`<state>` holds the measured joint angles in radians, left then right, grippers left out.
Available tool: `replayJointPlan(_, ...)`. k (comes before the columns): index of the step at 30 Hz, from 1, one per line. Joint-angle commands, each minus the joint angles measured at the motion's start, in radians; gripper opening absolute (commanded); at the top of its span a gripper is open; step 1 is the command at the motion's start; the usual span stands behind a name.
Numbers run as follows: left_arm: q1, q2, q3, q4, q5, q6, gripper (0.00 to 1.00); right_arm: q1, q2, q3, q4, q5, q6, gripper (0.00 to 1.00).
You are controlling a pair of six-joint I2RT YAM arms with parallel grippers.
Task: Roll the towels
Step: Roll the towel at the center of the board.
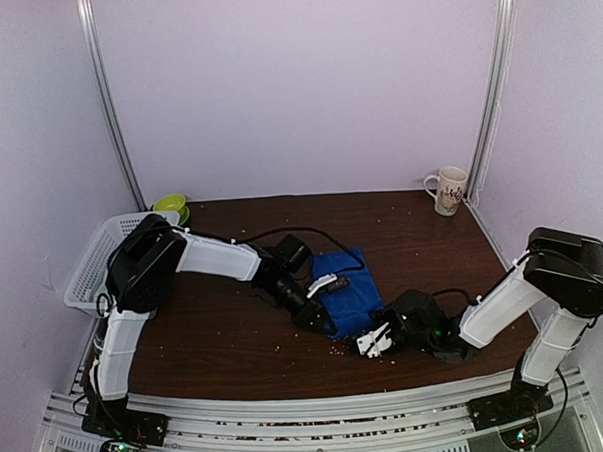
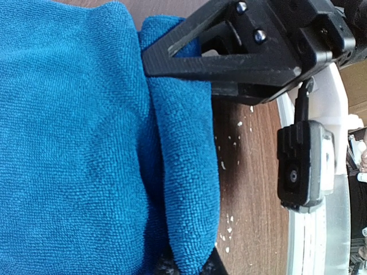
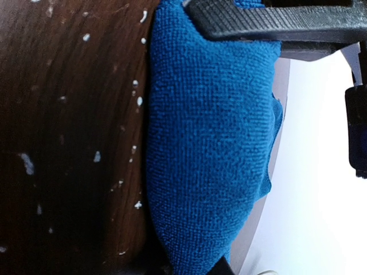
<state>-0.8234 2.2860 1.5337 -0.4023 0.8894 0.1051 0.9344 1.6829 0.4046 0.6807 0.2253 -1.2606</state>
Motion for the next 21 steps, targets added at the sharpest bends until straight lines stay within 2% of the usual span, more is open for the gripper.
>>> replayJointPlan(1, 0.021, 0.023, 0.002, -0.067, -0.047, 0.039, 0.05, 0.006, -0.004, 0.029, -0.087, 0.004, 0.038, 0.09)
replayJointPlan(3, 0.025, 0.01, -0.003, -0.069, -0.049, 0.052, 0.13, 0.006, -0.015, 0.039, -0.118, -0.008, 0.05, 0.05)
replayJointPlan(5, 0.029, -0.016, -0.022, -0.055, -0.064, 0.061, 0.29, 0.004, -0.027, 0.049, -0.157, -0.023, 0.065, 0.04)
replayJointPlan(7, 0.032, -0.051, -0.048, -0.038, -0.088, 0.069, 0.36, 0.003, -0.041, 0.057, -0.185, -0.038, 0.078, 0.03)
replayJointPlan(10, 0.033, -0.116, -0.085, -0.018, -0.158, 0.081, 0.51, -0.005, -0.065, 0.075, -0.242, -0.074, 0.103, 0.02)
replayJointPlan(11, 0.033, -0.14, -0.099, -0.012, -0.187, 0.085, 0.59, -0.01, -0.073, 0.086, -0.27, -0.09, 0.113, 0.02)
replayJointPlan(18, 0.033, -0.364, -0.316, 0.171, -0.369, 0.1, 0.69, -0.054, -0.107, 0.19, -0.516, -0.246, 0.184, 0.02)
replayJointPlan(21, 0.026, -0.459, -0.429, 0.293, -0.468, 0.105, 0.82, -0.08, -0.094, 0.239, -0.623, -0.31, 0.202, 0.02)
